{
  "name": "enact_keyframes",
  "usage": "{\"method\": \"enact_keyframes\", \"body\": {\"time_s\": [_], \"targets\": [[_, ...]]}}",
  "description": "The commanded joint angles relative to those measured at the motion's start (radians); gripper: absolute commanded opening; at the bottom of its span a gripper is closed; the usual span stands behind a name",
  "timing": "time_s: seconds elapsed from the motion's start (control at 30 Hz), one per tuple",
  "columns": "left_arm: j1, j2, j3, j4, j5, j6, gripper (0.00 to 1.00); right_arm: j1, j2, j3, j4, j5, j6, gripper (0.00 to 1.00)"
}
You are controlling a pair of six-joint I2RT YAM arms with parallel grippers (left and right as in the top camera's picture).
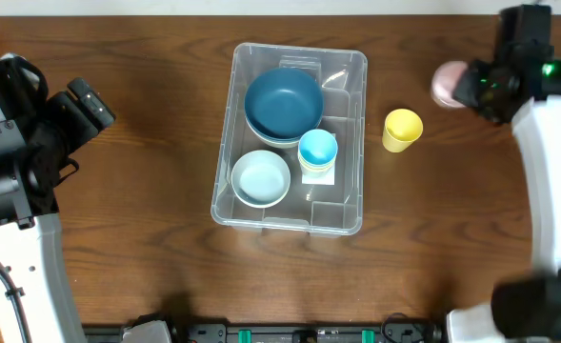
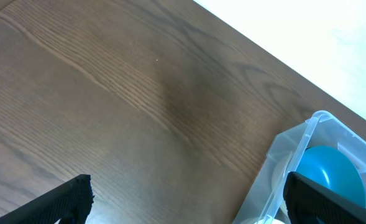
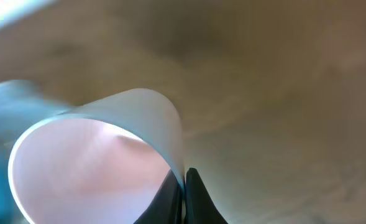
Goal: Pack container
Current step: 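Carry the pink cup and nest it into the blue cup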
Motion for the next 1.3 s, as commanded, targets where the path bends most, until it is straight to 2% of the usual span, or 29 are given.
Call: {"method": "enact_keyframes", "body": {"time_s": [0.0,0.13,0.33,0.63,0.9,0.93,1.0,1.07,1.13,1.27], "targets": [[0.005,0.005,0.01,0.0,-0.009,-0.002,0.98,0.161,-0.08,0.006,-0.003,0.002,-0.026,0.01],[0.005,0.005,0.01,0.0,-0.009,-0.002,0.98,0.348,-0.074,0.005,-0.004,-0.043,-0.026,0.01],[0.005,0.005,0.01,0.0,-0.009,-0.002,0.98,0.504,0.031,0.005,-0.019,-0.069,-0.025,0.01],[0.005,0.005,0.01,0.0,-0.009,-0.002,0.98,0.567,0.205,0.005,-0.056,-0.061,-0.021,0.01],[0.005,0.005,0.01,0.0,-0.009,-0.002,0.98,0.554,0.22,0.005,-0.046,-0.019,-0.007,0.01],[0.005,0.005,0.01,0.0,-0.009,-0.002,0.98,0.553,0.22,0.006,-0.049,-0.019,-0.006,0.05],[0.005,0.005,0.01,0.0,-0.009,-0.002,0.98,0.548,0.219,0.006,-0.056,-0.018,-0.007,0.48],[0.005,0.005,0.01,0.0,-0.009,-0.002,0.98,0.535,0.211,0.006,-0.062,-0.019,-0.005,0.7],[0.005,0.005,0.01,0.0,-0.009,-0.002,0.98,0.509,0.192,0.006,-0.063,-0.019,0.01,0.75],[0.005,0.005,0.01,0.0,-0.009,-0.002,0.98,0.418,0.127,0.006,-0.055,-0.019,0.009,0.75]]}}
